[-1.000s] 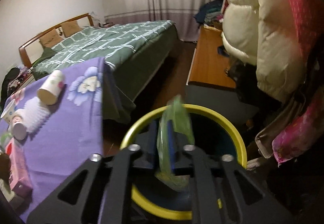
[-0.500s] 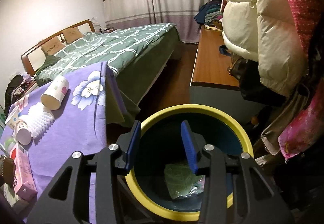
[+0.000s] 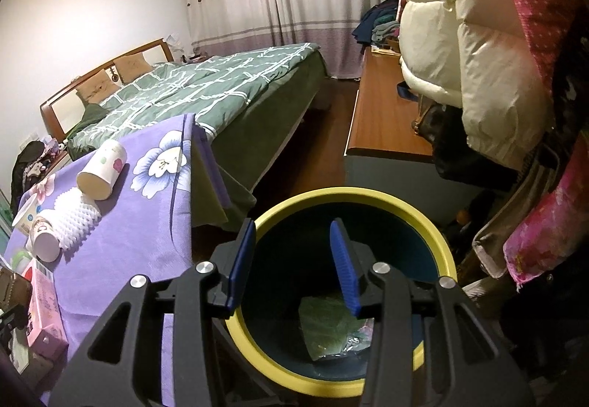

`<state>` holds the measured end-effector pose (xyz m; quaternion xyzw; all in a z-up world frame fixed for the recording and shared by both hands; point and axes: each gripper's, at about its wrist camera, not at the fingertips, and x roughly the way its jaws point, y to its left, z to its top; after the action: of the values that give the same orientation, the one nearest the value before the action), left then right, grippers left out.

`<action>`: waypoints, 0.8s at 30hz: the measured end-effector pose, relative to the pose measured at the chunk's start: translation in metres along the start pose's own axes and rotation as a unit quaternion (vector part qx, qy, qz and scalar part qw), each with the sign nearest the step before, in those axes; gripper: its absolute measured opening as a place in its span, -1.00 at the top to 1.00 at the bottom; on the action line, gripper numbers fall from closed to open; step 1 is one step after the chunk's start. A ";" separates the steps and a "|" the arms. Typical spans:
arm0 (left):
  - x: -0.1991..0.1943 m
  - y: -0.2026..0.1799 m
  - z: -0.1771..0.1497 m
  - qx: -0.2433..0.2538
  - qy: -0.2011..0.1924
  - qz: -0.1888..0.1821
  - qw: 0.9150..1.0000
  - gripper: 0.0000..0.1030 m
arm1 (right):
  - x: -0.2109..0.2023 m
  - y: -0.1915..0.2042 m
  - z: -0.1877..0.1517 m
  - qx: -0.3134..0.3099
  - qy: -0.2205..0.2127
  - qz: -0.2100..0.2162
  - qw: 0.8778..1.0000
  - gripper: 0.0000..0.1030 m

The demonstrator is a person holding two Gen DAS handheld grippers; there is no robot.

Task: Collect trash
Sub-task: 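Grasp the brown square container with the left tool and drop it into the bin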

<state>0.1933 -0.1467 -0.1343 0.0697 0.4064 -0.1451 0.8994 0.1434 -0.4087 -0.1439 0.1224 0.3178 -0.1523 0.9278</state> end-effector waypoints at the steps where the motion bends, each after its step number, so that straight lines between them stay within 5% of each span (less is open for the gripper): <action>1: -0.001 -0.001 0.000 0.001 -0.002 0.002 1.000 -0.32 | -0.001 -0.001 -0.001 0.001 -0.001 0.001 1.000 0.21; 13: -0.017 -0.050 0.027 0.048 -0.029 -0.040 0.998 -0.32 | -0.027 -0.022 -0.009 0.003 -0.012 -0.014 1.000 0.21; 24: 0.011 -0.178 0.063 0.137 -0.015 -0.128 0.982 -0.32 | -0.053 -0.073 -0.022 0.034 -0.018 -0.059 0.997 0.15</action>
<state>0.1885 -0.3327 -0.1024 0.1372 0.3748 -0.3140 0.8615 0.0648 -0.4581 -0.1371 0.1323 0.3022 -0.2200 0.9180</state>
